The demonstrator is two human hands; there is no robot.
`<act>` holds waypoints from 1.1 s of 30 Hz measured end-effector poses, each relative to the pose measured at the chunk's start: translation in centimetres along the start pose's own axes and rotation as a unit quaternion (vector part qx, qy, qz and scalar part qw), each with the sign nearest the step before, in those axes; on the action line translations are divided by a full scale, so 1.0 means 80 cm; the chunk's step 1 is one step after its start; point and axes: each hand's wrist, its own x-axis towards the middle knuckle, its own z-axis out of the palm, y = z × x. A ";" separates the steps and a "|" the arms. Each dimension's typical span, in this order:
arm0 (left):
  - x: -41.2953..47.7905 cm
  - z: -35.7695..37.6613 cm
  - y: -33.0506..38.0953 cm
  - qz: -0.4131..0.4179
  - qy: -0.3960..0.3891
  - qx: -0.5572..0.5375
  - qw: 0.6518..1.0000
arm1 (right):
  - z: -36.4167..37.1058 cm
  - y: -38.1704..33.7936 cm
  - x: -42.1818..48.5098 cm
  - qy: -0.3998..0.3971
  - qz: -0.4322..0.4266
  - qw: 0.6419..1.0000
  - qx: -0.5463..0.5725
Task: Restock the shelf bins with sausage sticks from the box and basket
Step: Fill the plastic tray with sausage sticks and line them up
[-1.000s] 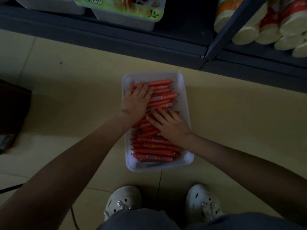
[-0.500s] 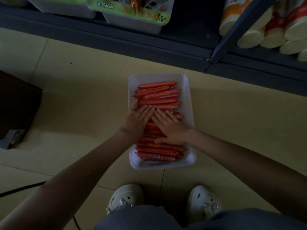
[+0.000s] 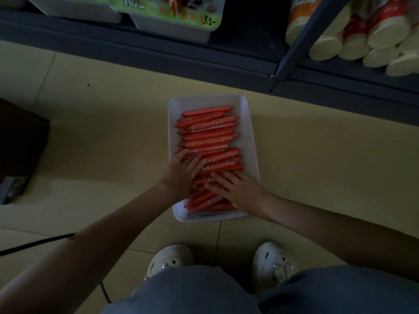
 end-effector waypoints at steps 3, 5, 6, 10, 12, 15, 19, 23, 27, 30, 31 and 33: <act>0.003 -0.001 0.004 -0.054 0.010 -0.060 0.997 | -0.009 0.019 -0.012 0.019 0.048 0.999 0.012; 0.006 -0.011 0.002 -0.059 -0.018 -0.022 0.998 | -0.012 0.026 -0.015 0.003 0.049 0.999 -0.002; 0.006 -0.013 -0.001 -0.065 -0.018 -0.021 0.998 | -0.017 0.026 -0.015 -0.017 0.037 0.999 0.004; 0.011 -0.013 -0.003 -0.071 0.101 -0.113 0.986 | -0.029 0.029 0.001 -0.069 -0.006 0.997 0.034; 0.016 -0.014 0.006 -0.070 0.116 -0.166 0.977 | -0.030 0.035 0.006 -0.077 -0.054 0.994 0.053; 0.029 -0.006 0.023 -0.062 0.059 -0.206 0.975 | -0.016 0.043 -0.004 -0.006 -0.080 0.993 0.091; 0.024 0.003 0.030 -0.020 -0.014 -0.227 0.974 | -0.014 0.041 -0.009 0.107 0.002 0.994 0.027; 0.020 0.009 0.015 0.048 0.109 -0.191 0.974 | -0.016 0.056 -0.001 0.106 0.210 0.969 0.075; 0.037 -0.007 0.002 -0.167 0.099 -0.193 0.962 | -0.025 0.059 0.017 0.084 0.240 0.961 0.106; 0.052 -0.012 0.002 -0.222 -0.002 -0.220 0.950 | -0.030 0.060 0.033 0.054 0.194 0.975 0.097; 0.053 -0.016 0.004 -0.219 -0.018 -0.223 0.950 | -0.029 0.062 0.037 0.044 0.185 0.977 0.093; 0.053 -0.021 0.011 -0.192 -0.002 -0.238 0.952 | -0.031 0.065 0.045 0.027 0.194 0.976 0.094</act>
